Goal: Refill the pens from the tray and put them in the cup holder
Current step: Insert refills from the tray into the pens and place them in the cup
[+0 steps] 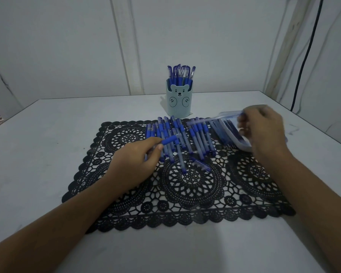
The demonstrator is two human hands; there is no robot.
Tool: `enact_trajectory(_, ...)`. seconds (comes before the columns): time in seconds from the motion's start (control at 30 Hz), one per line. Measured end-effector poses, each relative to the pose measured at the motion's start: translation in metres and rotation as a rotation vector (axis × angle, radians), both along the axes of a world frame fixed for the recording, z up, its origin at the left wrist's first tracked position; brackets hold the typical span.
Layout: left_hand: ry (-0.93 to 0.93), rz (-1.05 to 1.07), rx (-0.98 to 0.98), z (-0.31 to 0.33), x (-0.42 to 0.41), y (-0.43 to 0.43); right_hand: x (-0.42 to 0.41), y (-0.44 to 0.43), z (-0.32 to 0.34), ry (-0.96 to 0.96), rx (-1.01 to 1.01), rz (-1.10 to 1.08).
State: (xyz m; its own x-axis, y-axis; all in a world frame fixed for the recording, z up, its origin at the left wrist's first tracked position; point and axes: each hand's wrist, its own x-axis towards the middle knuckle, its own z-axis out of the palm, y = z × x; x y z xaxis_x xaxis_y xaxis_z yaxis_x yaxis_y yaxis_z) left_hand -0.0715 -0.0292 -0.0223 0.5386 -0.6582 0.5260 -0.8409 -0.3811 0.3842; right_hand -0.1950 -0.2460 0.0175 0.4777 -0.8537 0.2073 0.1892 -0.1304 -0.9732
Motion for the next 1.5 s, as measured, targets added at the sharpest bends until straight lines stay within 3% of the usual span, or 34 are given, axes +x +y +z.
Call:
enact_trajectory(0.07, 0.005, 0.015, -0.004, 0.0, 0.0, 0.0, -0.002, -0.008, -0.001, -0.018, -0.089, -0.174)
enact_trajectory(0.17, 0.039, 0.024, -0.026, 0.0, 0.0, 0.0, -0.003, -0.009, -0.009, 0.191, -0.482, -0.291)
enact_trajectory(0.33, 0.049, 0.032, -0.03, 0.0, 0.001, 0.002, 0.008, -0.005, -0.028, 0.657, -0.94, -0.189)
enact_trajectory(0.43, 0.061, 0.033, -0.027, 0.0, 0.002, 0.001, 0.01, -0.006, -0.031, 0.839, -1.065, -0.151)
enact_trajectory(0.6, 0.051, 0.024, -0.02, -0.001, 0.002, 0.0, 0.007, -0.022, -0.028, 0.735, -0.96, -0.272)
enact_trajectory(0.77, 0.046, 0.01, -0.017, -0.001, 0.002, 0.001, 0.001, -0.048, -0.027, 1.074, -0.76, -0.239)
enact_trajectory(1.07, 0.032, 0.002, -0.005, -0.002, 0.003, 0.001, 0.008, -0.058, -0.026, 1.152, -0.588, -0.117)
enact_trajectory(1.5, 0.029, 0.001, 0.008, -0.001, 0.002, 0.0, 0.014, -0.056, -0.031, 1.21, -0.645, -0.143)
